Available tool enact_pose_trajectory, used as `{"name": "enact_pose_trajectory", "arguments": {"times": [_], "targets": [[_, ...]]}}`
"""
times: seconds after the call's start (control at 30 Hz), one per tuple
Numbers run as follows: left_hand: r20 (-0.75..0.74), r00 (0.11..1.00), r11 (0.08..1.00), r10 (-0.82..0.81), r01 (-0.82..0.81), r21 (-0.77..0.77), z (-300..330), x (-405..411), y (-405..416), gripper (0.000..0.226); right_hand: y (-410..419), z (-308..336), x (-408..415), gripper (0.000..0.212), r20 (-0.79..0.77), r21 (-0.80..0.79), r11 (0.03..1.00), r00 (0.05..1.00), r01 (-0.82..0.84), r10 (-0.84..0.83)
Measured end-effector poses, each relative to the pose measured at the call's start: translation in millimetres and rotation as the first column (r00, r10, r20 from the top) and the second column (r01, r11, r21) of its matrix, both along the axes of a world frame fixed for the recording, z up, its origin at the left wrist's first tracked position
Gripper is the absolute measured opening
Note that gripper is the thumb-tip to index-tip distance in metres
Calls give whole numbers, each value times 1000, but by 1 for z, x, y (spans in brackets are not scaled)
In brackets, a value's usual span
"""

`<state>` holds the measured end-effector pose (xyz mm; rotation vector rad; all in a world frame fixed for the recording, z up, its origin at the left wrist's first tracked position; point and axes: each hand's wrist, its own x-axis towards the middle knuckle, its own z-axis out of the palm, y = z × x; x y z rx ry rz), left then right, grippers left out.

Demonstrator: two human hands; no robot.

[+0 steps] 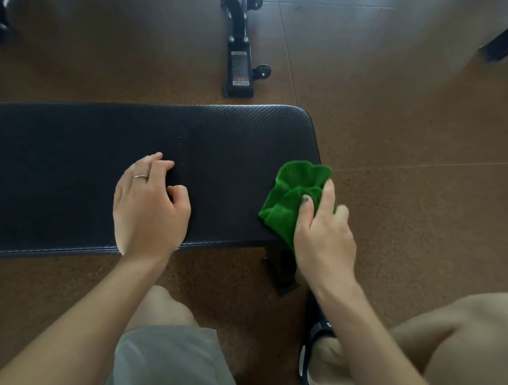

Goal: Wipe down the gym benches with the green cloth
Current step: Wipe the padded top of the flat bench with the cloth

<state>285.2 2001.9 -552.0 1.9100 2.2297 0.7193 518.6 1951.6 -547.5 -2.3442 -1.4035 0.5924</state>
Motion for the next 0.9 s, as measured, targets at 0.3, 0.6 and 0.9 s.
{"name": "enact_pose_trajectory", "arguments": {"times": [0.3,0.6,0.9], "targets": [[-6,1000,1000,-11,11,4,0,-1,-1,35,19,-5,6,59,-140,88,996,990,34,-22],[-1,1000,1000,2,-2,11,-1,1,-1,35,140,5,12,48,57,-36,999,998,-16,18],[-21,1000,999,8,-7,39,-4,1,0,33,208,11,-17,55,317,-118,988,939,-103,136]]}}
